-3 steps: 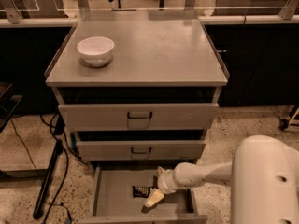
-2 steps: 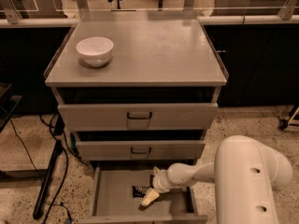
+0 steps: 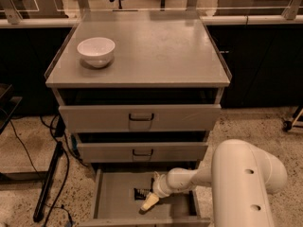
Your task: Pick rxbar chocolate from bottom drawer and place on counter
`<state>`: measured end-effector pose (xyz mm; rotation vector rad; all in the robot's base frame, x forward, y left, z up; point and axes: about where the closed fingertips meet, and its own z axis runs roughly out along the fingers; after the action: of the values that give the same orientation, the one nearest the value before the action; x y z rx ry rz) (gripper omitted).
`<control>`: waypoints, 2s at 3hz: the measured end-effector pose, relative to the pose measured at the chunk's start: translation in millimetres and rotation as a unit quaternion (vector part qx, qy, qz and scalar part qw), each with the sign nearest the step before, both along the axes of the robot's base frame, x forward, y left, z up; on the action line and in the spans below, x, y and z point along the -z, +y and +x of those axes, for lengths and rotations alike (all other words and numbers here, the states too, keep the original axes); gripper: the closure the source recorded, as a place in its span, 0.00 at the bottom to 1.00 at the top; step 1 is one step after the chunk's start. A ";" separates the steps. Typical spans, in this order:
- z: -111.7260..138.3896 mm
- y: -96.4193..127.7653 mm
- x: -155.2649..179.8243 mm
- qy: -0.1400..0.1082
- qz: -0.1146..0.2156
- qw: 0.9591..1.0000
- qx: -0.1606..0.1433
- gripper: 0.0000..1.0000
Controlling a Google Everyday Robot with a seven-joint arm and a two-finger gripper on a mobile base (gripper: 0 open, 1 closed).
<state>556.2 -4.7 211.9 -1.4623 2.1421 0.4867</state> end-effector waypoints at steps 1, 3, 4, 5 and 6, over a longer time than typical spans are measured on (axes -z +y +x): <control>8.6 0.2 22.3 0.004 -0.003 1.000 0.007 0.00; 20.4 7.6 58.5 0.017 0.003 1.000 0.010 0.00; 15.9 16.7 69.3 0.028 0.015 0.999 0.002 0.00; 19.2 23.6 77.2 0.033 0.024 0.999 -0.006 0.00; 20.2 30.9 81.5 0.032 0.036 0.999 -0.019 0.00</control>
Offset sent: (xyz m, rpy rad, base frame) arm 0.0277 0.0004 -0.0592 -0.0039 0.0263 -0.0370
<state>576.4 26.2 130.5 -1.4688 2.1270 0.6255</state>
